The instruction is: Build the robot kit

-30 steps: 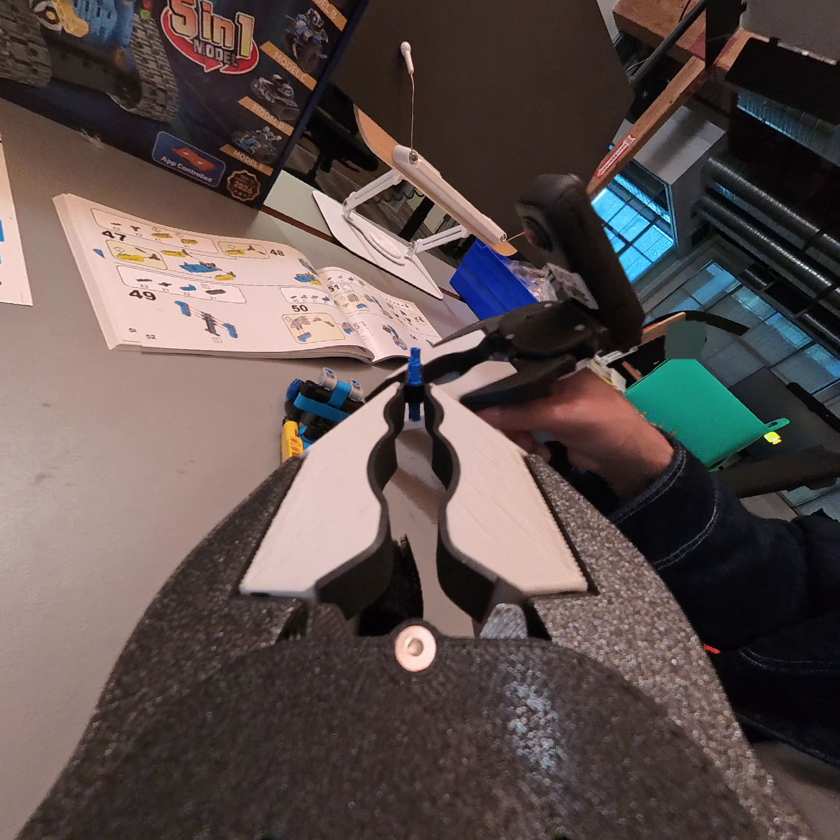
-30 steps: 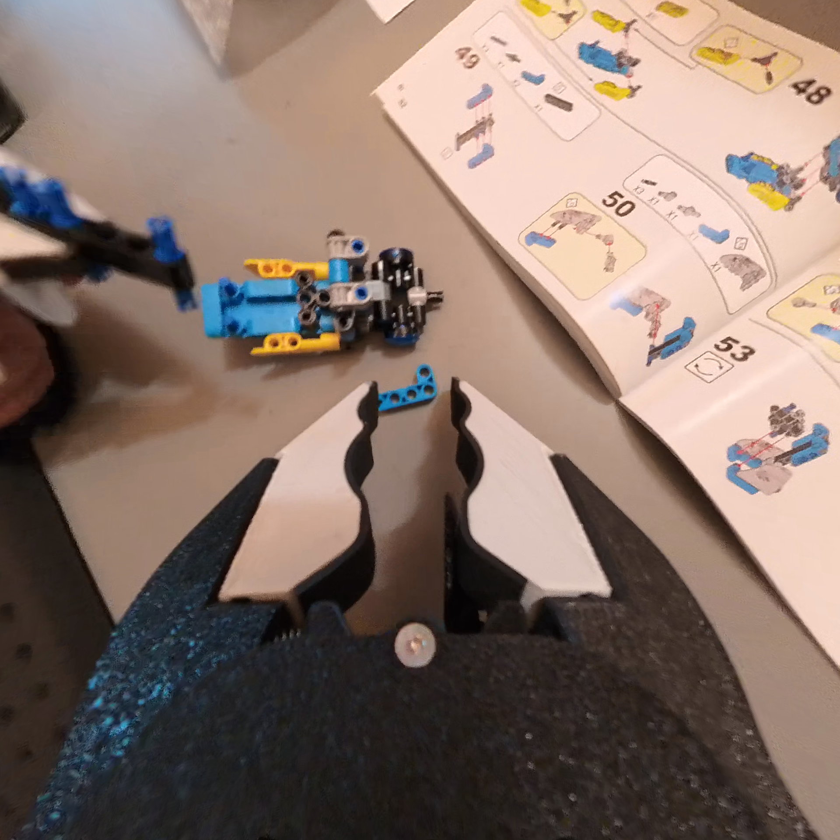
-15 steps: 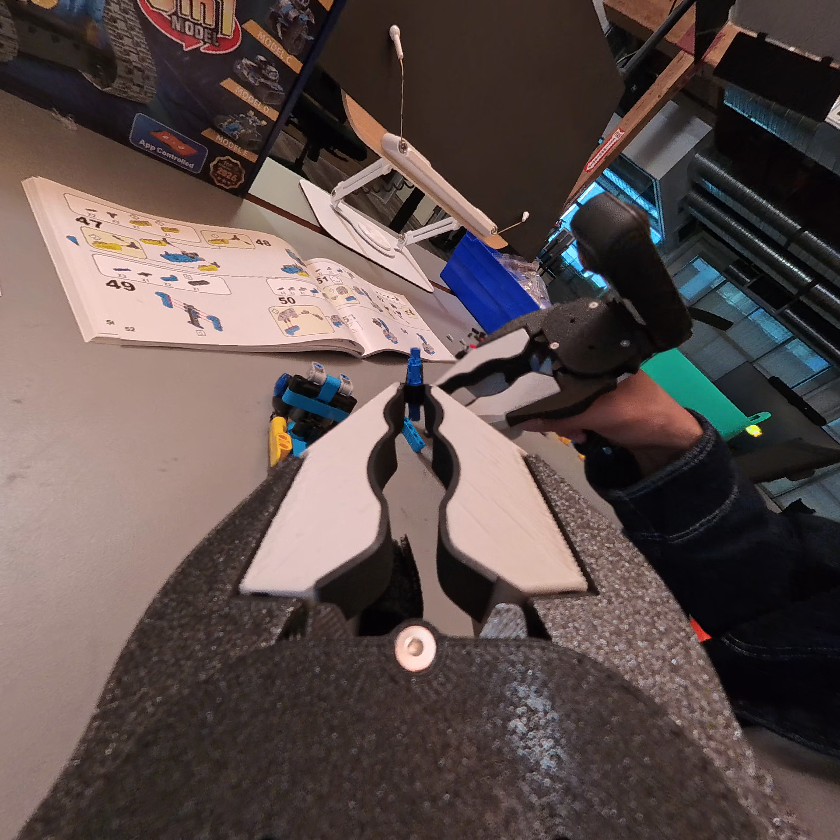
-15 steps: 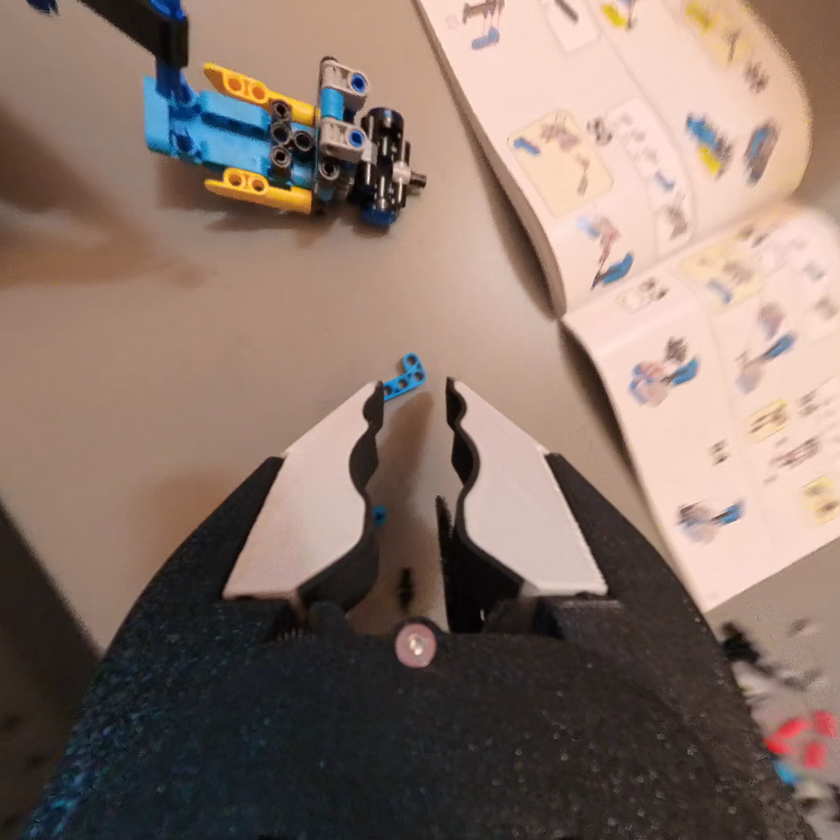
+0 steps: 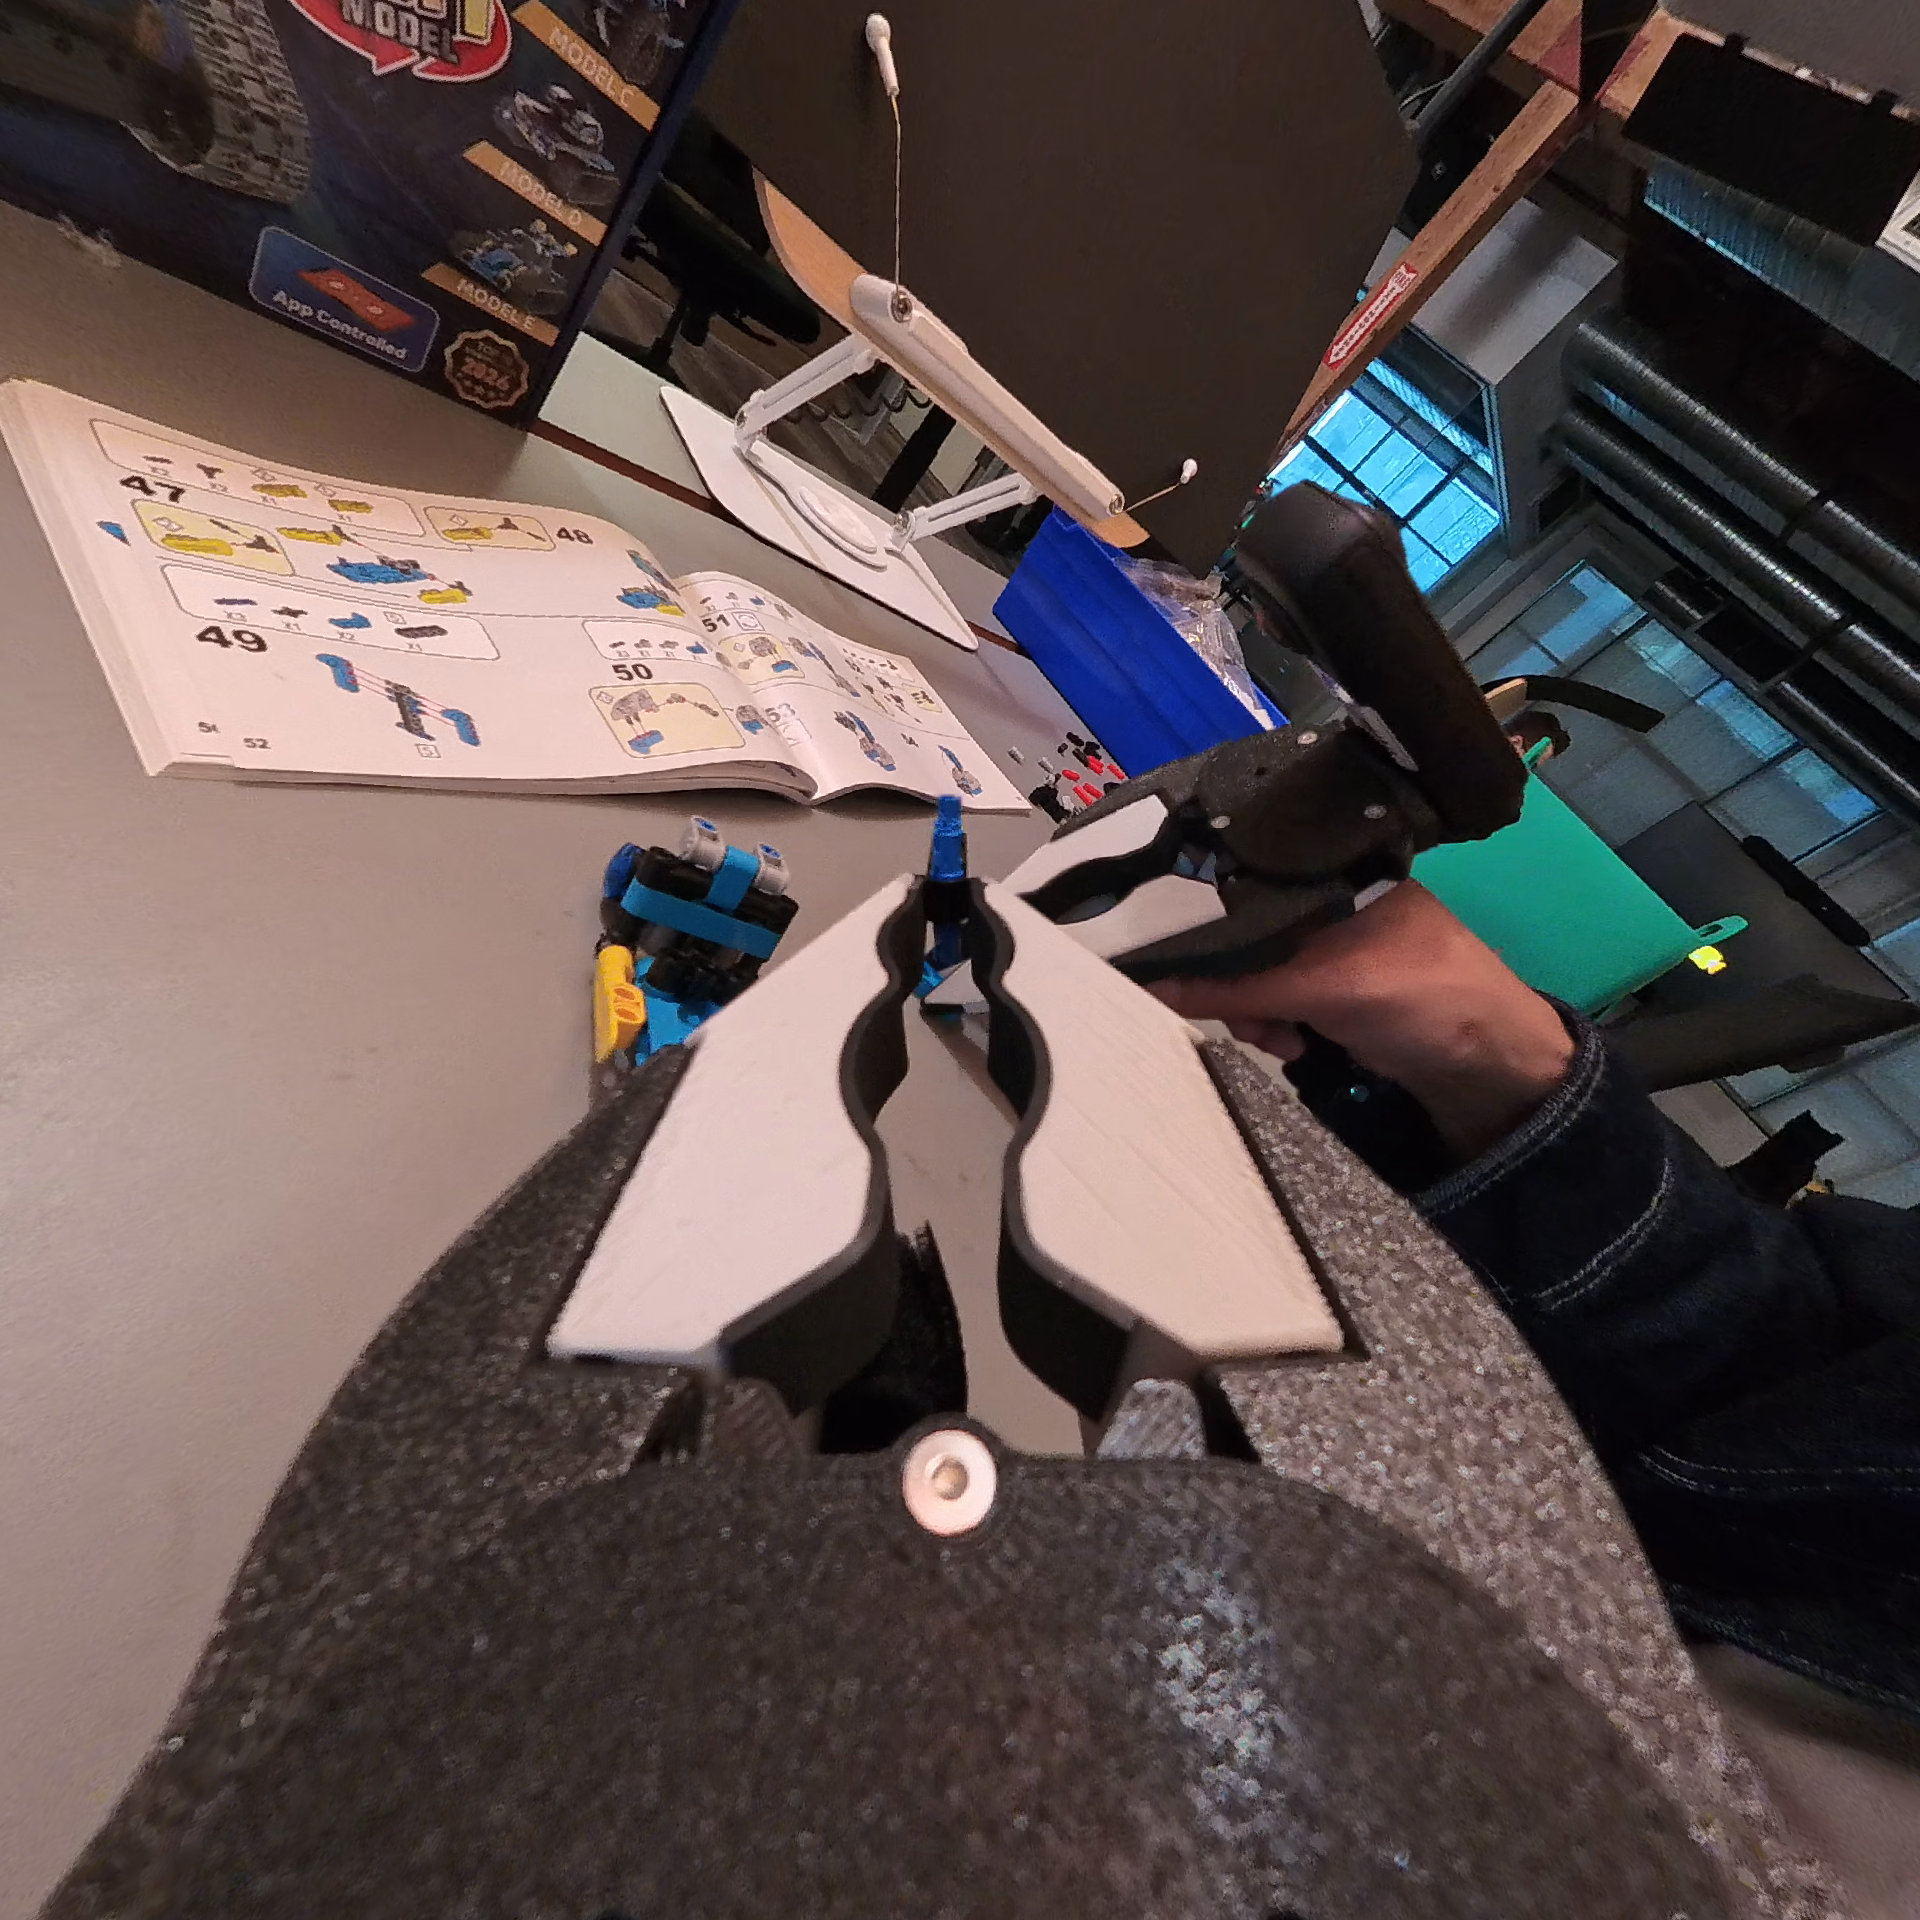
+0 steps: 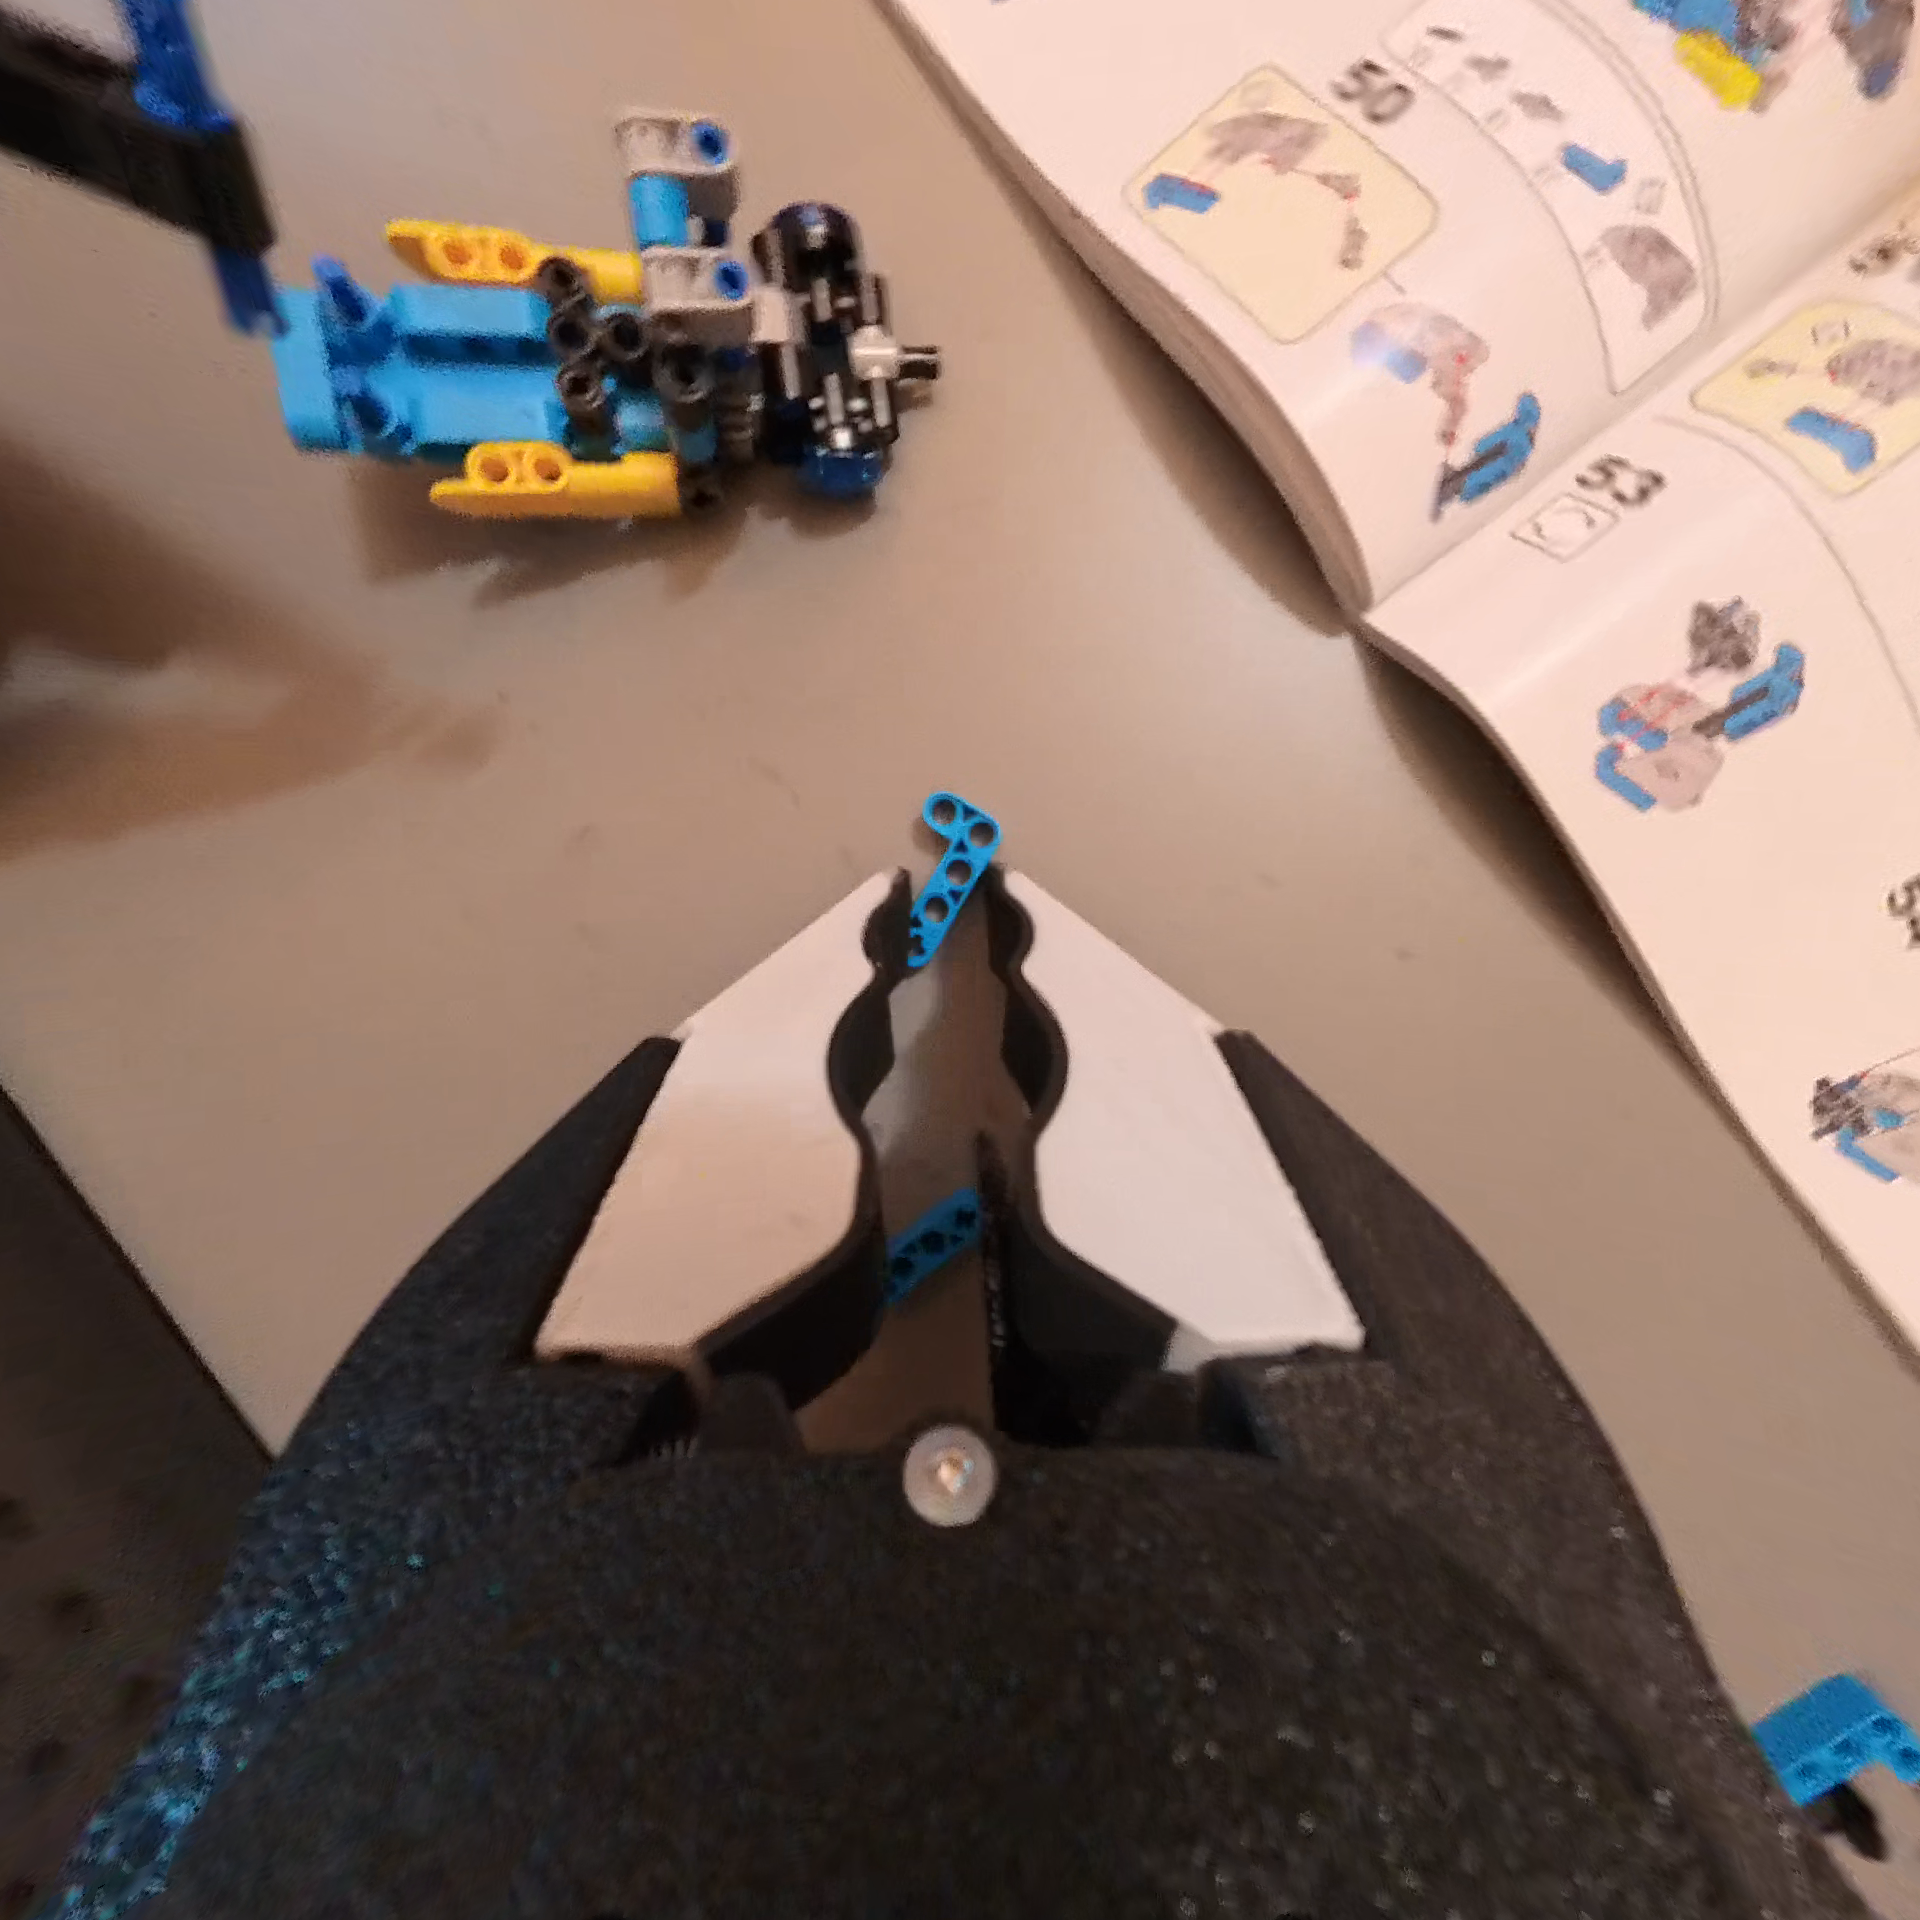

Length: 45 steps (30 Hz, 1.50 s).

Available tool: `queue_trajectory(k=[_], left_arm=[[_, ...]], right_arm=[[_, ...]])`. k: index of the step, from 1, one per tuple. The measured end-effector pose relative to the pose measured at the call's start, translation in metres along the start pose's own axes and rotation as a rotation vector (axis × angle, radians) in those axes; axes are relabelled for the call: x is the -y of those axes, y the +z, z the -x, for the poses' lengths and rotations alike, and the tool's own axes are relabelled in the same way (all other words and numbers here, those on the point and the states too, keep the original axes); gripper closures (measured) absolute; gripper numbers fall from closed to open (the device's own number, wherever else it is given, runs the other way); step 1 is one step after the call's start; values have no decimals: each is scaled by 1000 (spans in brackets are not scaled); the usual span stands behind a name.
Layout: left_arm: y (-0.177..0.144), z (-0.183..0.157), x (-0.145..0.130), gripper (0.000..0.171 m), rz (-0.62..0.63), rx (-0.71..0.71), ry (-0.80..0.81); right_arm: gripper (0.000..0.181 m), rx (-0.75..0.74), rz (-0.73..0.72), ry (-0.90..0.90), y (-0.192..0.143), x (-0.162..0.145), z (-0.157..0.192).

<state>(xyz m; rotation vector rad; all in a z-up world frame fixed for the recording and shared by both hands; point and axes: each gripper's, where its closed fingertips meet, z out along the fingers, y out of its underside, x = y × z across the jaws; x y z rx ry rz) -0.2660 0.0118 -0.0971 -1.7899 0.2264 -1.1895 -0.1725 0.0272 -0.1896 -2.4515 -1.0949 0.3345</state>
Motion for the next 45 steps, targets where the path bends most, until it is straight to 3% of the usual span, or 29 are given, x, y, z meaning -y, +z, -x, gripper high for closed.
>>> queue_trajectory(k=[5,7,9,11,12,17,20,26,38,45], left_arm=[[4,-18,-8,165,46,-82,50],[6,-29,-15,165,81,-131,81],[9,-38,-23,165,119,-170,114],[12,-47,-34,165,175,-208,154],[13,-52,-40,165,206,-220,191],[18,-73,-70,165,317,-254,443],[20,-76,-85,165,376,-259,510],[20,-79,-98,165,435,-282,546],[23,-78,-100,165,444,-266,564],[23,-76,-105,166,474,-249,598]], right_arm=[[174,24,-4,-143,-2,-1,0],[175,43,-121,-176,-18,14,-5],[174,203,-312,-145,-51,38,3],[174,511,-538,-236,-98,53,41],[175,617,-577,-276,-111,51,55],[174,675,-470,-486,-95,18,76],[174,661,-390,-592,-91,-3,82],[174,694,-378,-590,-88,-16,84],[174,635,-391,-641,-91,-12,82],[174,724,-339,-601,-82,-19,88]])
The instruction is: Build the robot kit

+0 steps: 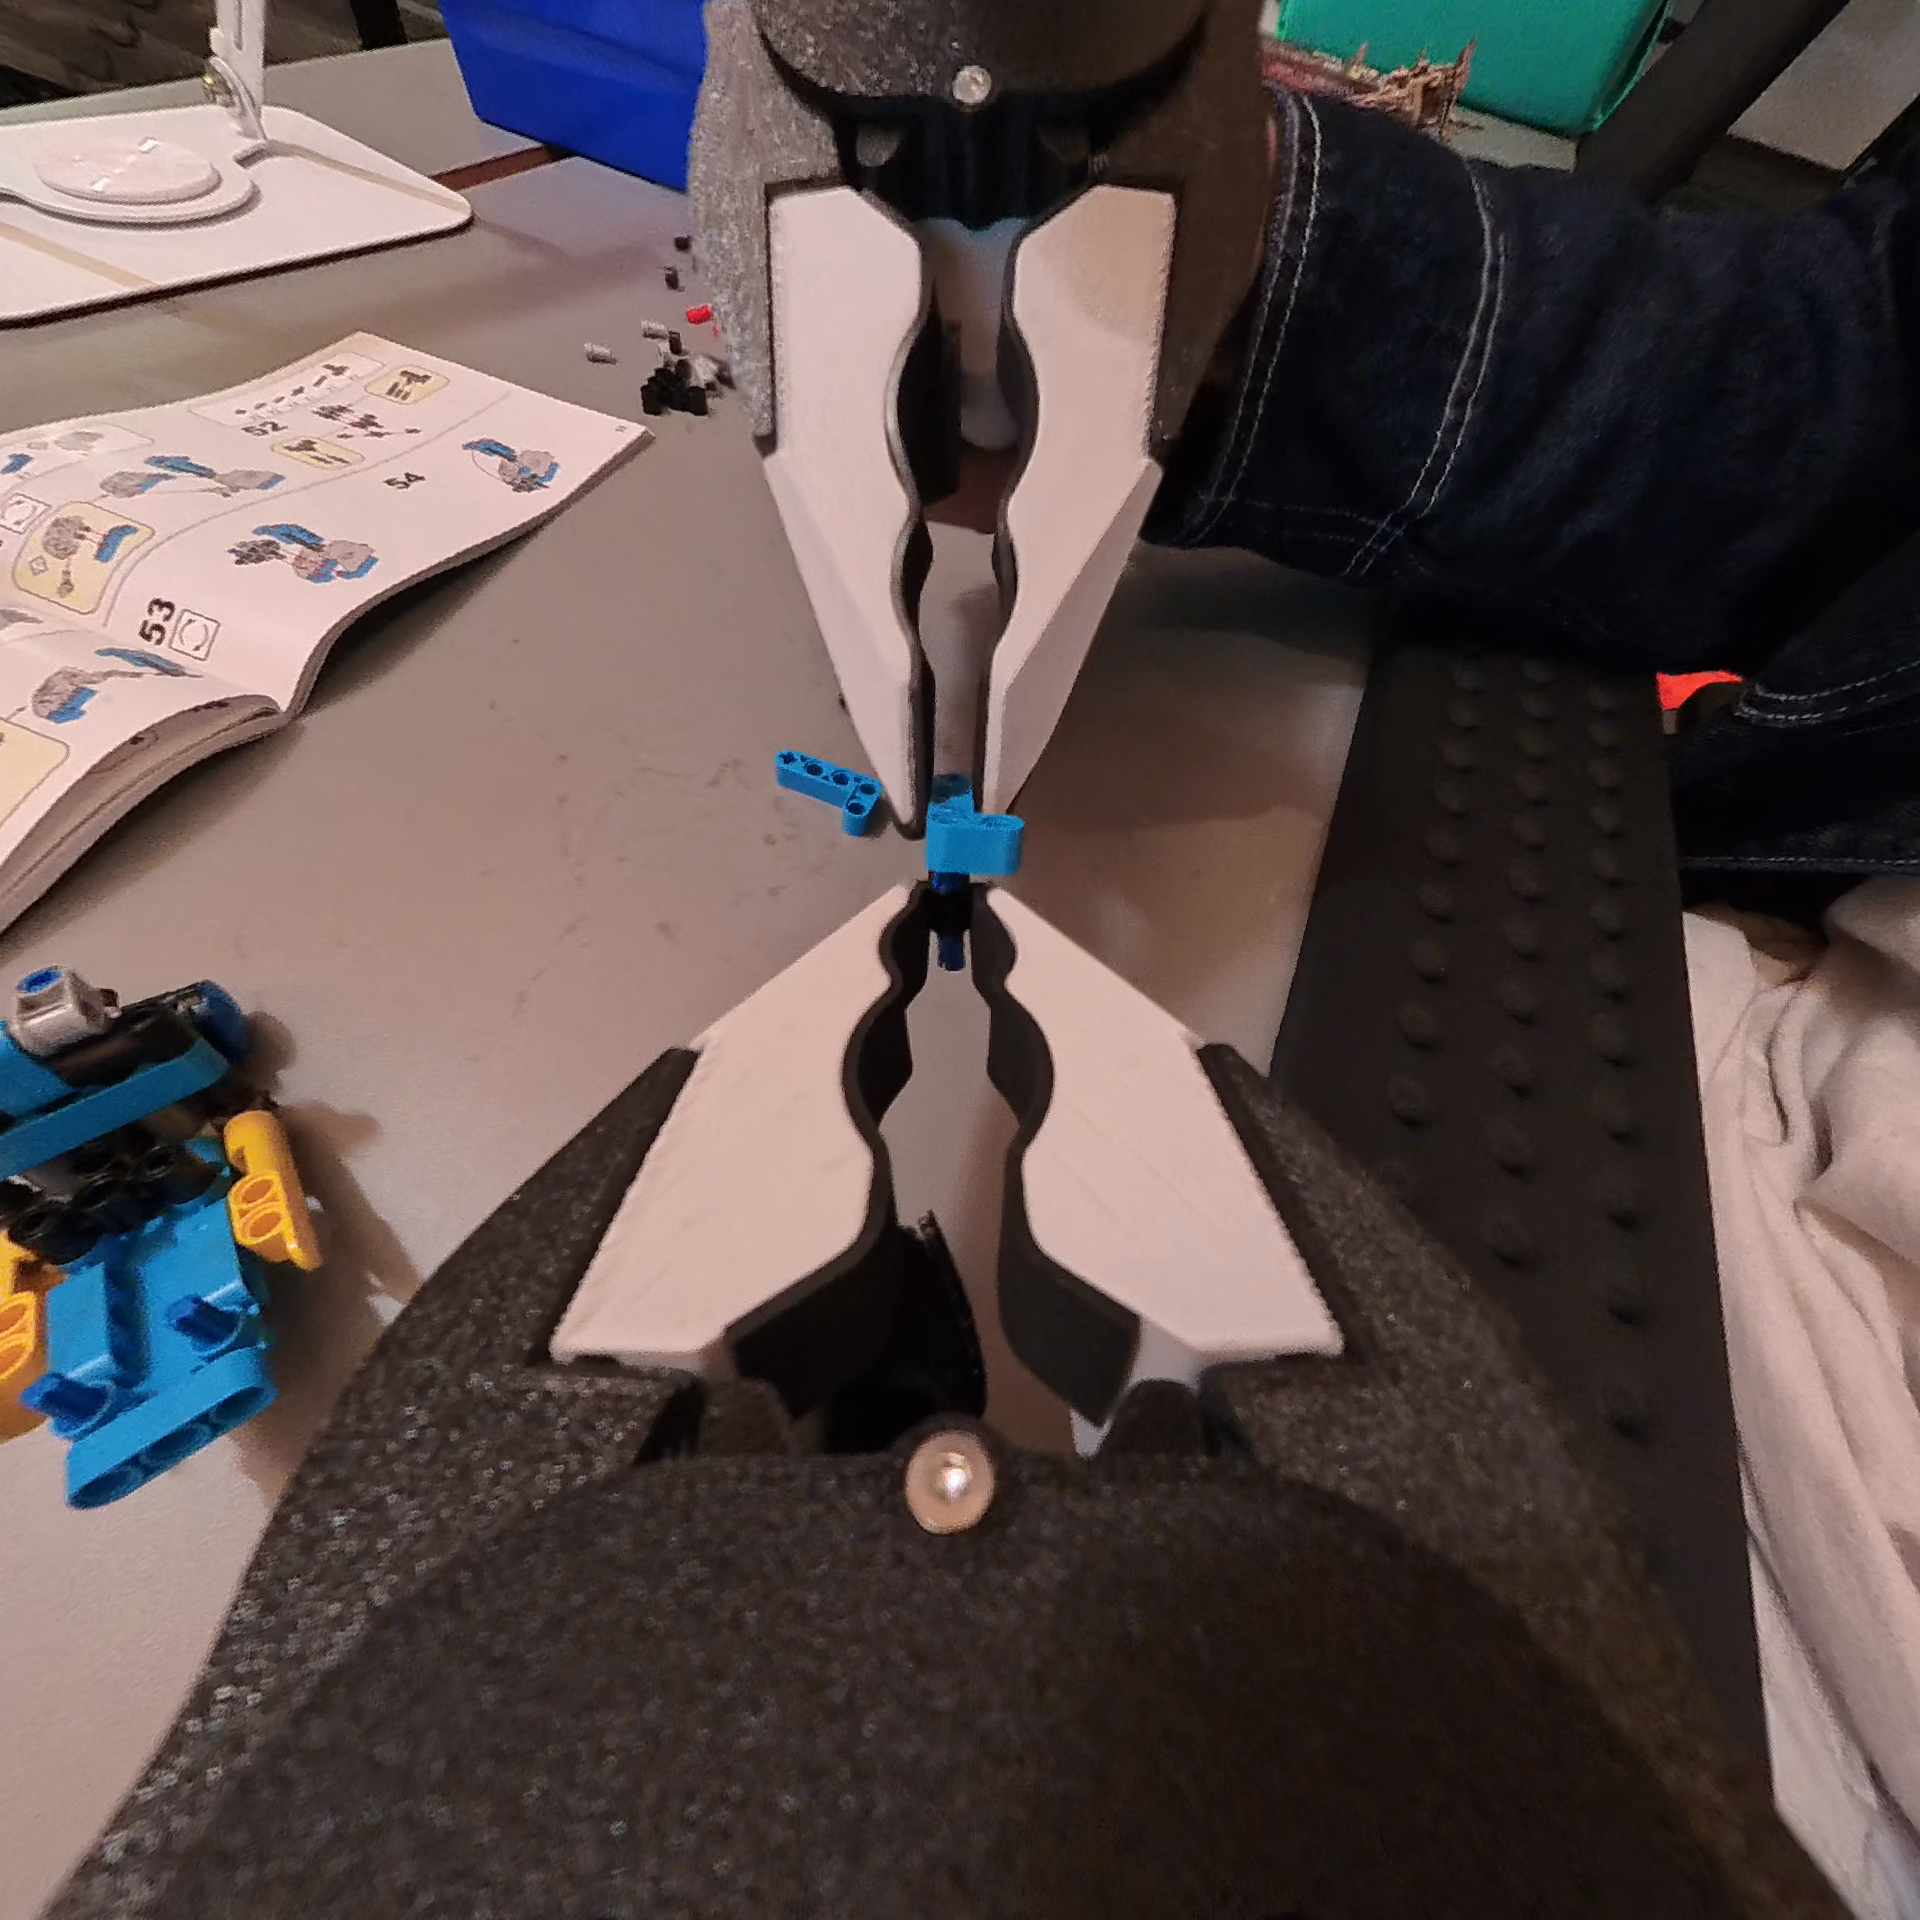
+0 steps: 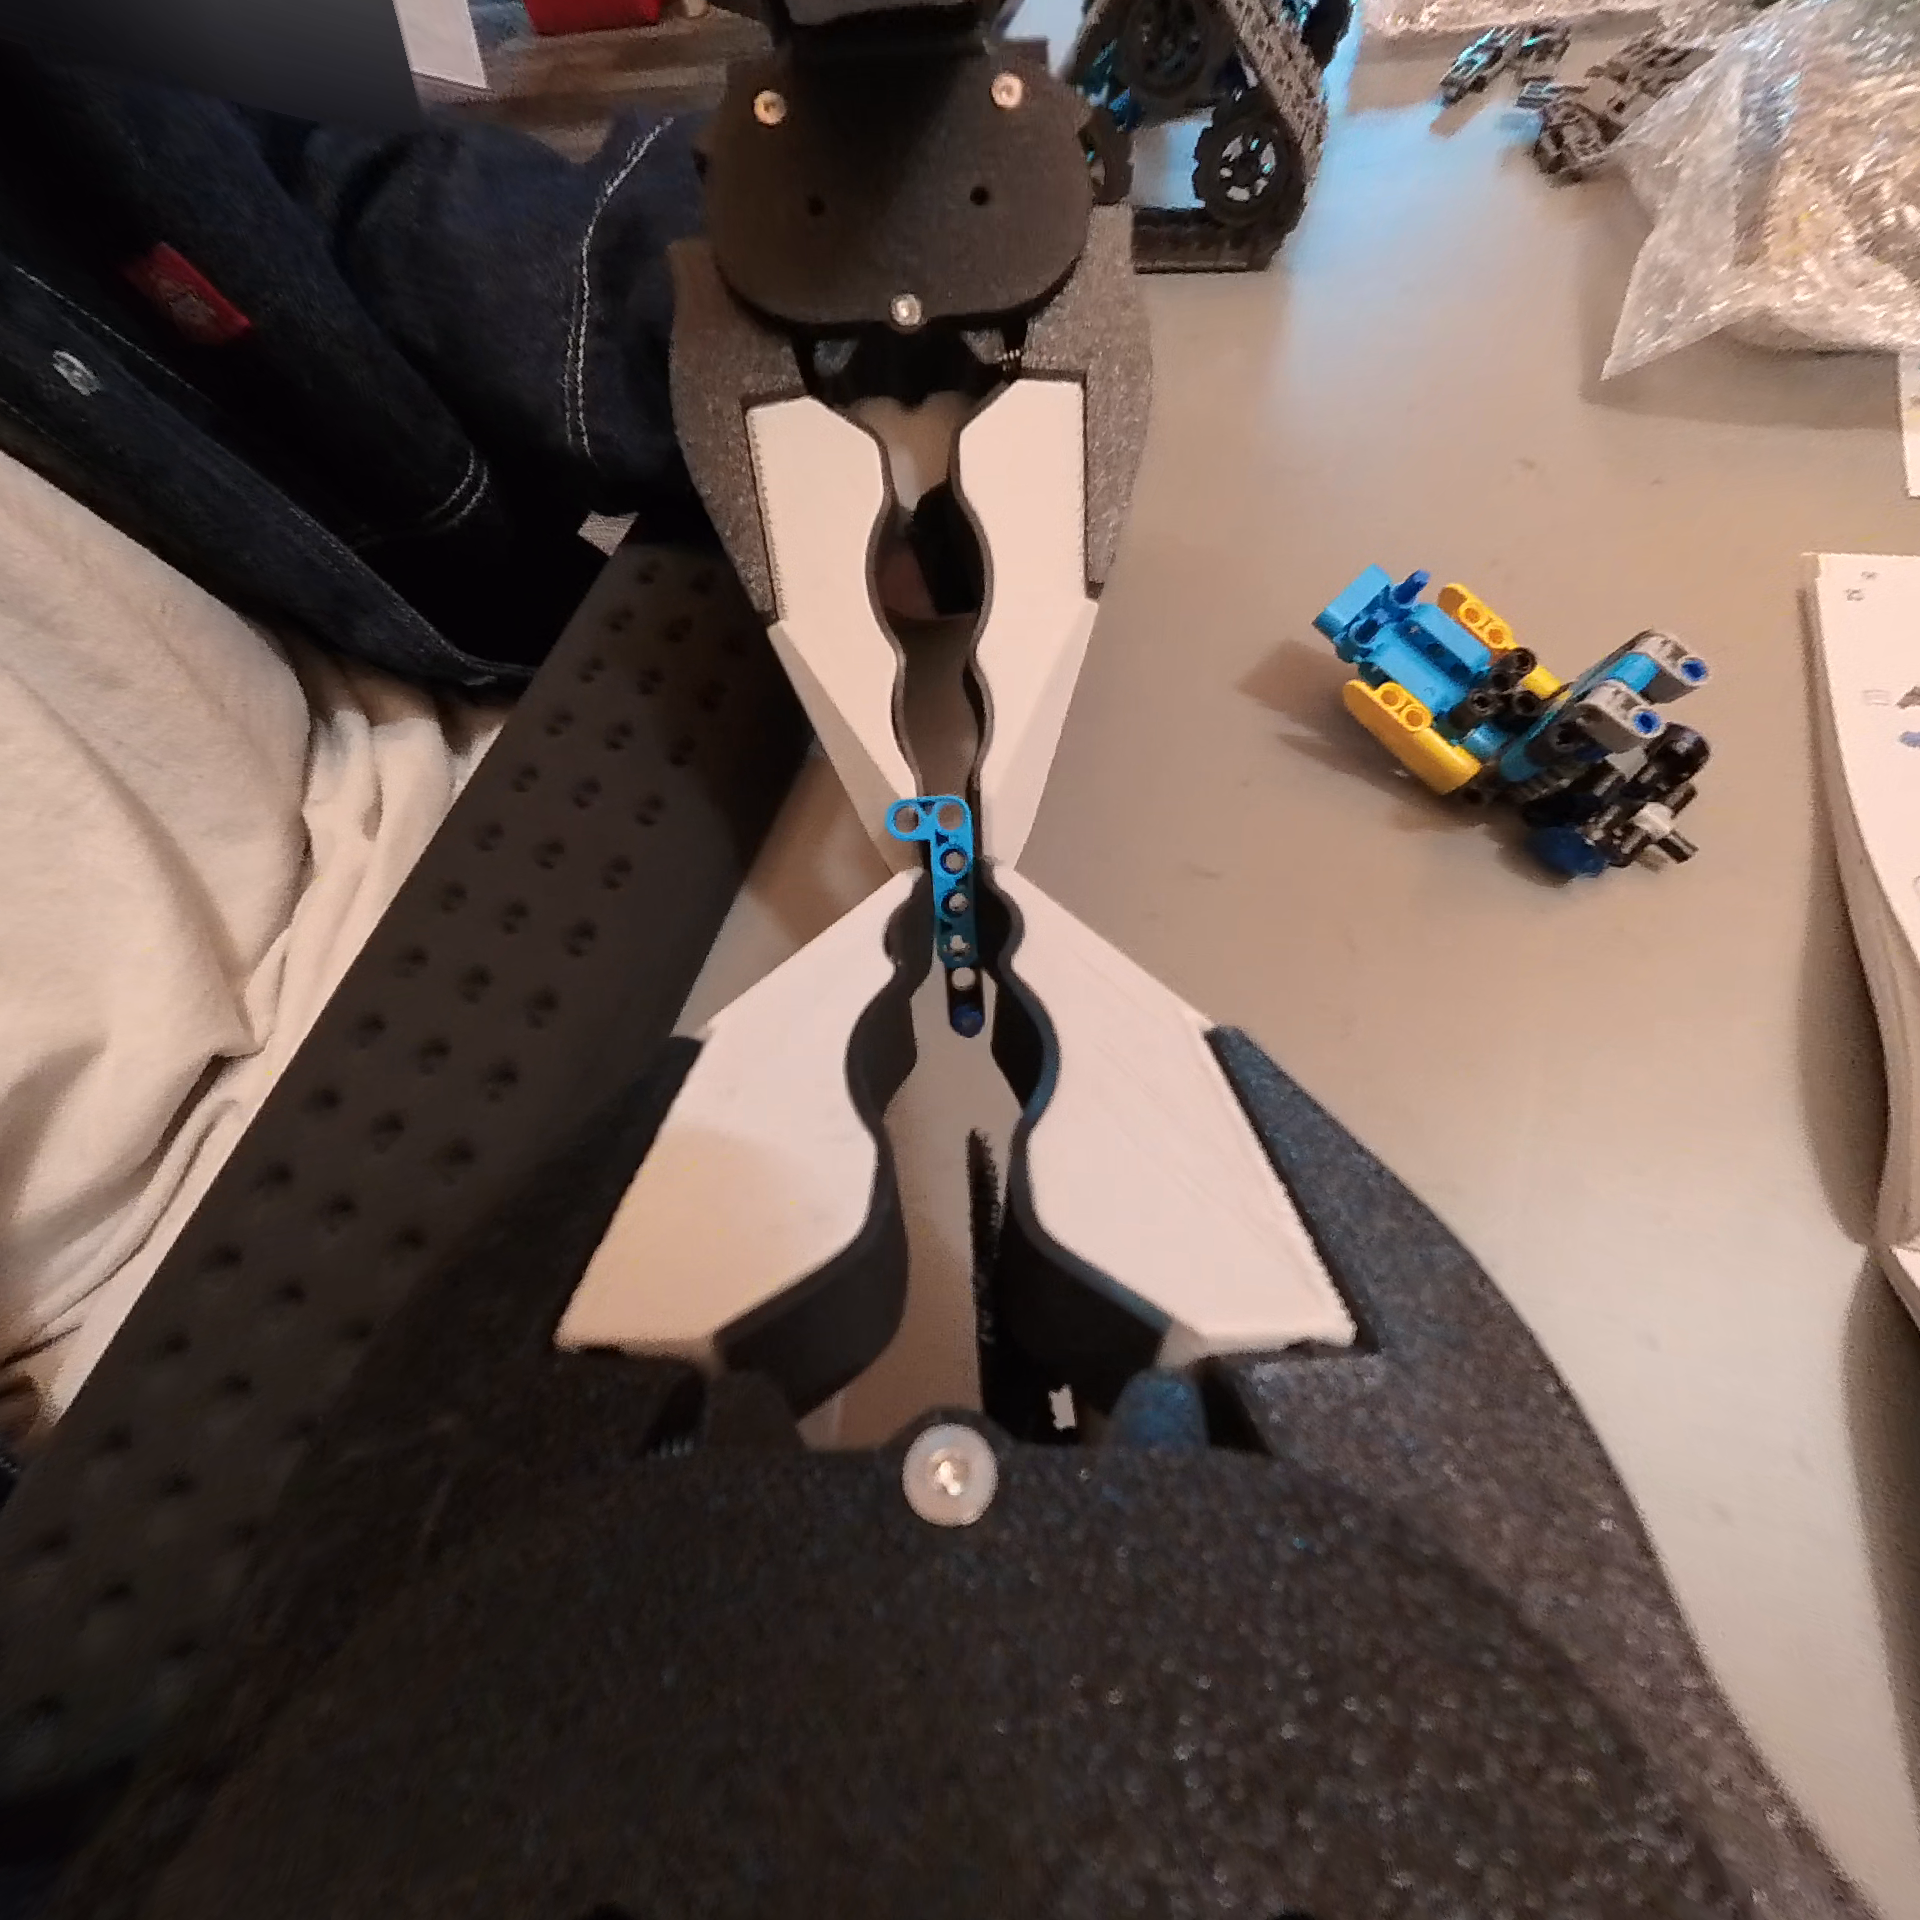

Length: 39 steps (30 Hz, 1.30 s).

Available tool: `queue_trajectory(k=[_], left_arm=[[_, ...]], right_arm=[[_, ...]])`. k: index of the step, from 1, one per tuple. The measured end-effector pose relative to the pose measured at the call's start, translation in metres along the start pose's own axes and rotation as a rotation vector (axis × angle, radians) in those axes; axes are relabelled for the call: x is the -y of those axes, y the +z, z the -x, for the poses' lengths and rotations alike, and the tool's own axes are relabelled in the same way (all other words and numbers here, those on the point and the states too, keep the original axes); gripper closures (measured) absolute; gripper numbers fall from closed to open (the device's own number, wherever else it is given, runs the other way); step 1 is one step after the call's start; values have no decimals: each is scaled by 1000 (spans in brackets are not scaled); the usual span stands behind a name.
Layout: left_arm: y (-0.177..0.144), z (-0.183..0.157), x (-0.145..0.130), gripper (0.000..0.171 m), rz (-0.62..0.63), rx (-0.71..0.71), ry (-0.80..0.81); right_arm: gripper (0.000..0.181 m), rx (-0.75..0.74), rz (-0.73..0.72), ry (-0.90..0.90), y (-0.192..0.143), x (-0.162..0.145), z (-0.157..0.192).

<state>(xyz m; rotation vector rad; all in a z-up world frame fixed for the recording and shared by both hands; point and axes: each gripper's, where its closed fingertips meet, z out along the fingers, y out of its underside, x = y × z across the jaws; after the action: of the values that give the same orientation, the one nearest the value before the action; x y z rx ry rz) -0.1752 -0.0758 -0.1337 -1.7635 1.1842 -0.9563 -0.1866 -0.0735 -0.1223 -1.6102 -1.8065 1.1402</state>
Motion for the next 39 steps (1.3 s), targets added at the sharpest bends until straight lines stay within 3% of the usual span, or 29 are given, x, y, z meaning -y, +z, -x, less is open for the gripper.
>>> queue_trajectory(k=[4,9,19,30,39], left_arm=[[-2,-2,1,167,-7,-3,3],[-1,0,0,168,7,25,24],[-3,-1,5,167,-26,18,0],[0,-2,6,165,-39,-27,-45],[-1,0,8,165,-52,-31,-59]], right_arm=[[174,61,-64,42,1,3,2],[174,14,13,3,3,-1,1],[174,116,-60,164,1,7,3],[173,-12,30,37,1,2,-1],[158,-80,63,31,-3,-1,-7]])
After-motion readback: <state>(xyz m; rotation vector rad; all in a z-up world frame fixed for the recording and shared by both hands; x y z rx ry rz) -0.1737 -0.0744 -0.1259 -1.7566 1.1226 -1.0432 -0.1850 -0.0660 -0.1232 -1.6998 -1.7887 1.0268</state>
